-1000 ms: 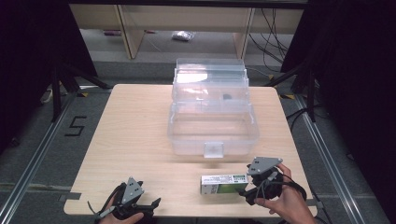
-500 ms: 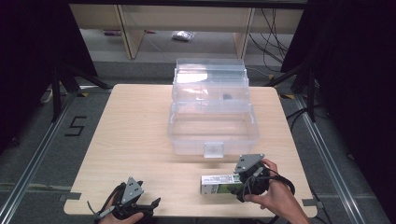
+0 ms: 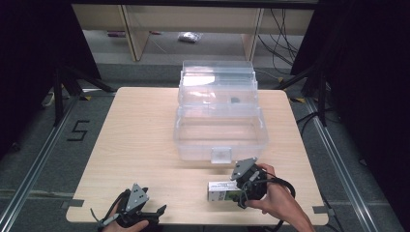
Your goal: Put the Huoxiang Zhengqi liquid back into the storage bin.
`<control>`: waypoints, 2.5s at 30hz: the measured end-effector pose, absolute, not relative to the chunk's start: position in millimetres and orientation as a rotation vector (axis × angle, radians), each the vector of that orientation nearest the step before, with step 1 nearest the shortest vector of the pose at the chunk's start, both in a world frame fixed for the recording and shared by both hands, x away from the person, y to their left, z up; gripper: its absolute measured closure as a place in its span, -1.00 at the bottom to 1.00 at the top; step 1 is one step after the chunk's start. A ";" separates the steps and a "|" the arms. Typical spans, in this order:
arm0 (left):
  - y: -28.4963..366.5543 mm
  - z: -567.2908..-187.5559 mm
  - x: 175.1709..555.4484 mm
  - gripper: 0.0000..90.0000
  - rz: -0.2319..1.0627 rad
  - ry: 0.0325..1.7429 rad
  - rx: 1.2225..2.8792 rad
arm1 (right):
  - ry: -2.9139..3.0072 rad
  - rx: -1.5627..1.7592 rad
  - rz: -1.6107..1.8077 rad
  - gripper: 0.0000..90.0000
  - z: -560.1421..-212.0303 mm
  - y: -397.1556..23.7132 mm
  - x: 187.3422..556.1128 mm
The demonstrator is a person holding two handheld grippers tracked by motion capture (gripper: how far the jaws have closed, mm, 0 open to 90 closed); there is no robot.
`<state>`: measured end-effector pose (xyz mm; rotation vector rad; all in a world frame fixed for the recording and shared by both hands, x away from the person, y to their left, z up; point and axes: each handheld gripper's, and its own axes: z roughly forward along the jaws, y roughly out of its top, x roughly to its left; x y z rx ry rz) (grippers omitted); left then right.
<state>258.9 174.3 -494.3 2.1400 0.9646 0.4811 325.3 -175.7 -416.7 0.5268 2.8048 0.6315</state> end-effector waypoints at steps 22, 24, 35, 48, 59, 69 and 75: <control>174.6 -494.4 259.5 -0.66 0.473 0.969 2.135 | 2.951 0.472 0.465 -0.23 -430.9 -159.4 340.7; 174.6 -494.5 259.4 -0.66 0.475 0.967 2.134 | 2.959 0.468 0.456 -0.22 -432.0 -158.3 341.5; 174.7 -494.3 259.3 -0.66 0.474 0.966 2.133 | 2.993 0.413 0.364 0.05 -435.7 -151.6 344.9; 173.1 -495.7 259.5 -0.66 0.475 0.992 2.097 | 3.060 0.224 0.228 0.41 -434.9 -142.5 351.7; 174.2 -494.5 259.1 -0.66 0.469 0.977 2.117 | 3.072 0.264 0.204 0.44 -428.5 -142.6 351.1; 172.8 -495.9 259.2 -0.66 0.472 0.998 2.087 | 3.076 0.222 0.252 0.44 -409.8 -148.1 355.5; 174.3 -495.1 259.5 -0.66 0.471 0.972 2.115 | 3.071 0.180 0.275 0.44 -397.8 -149.2 359.2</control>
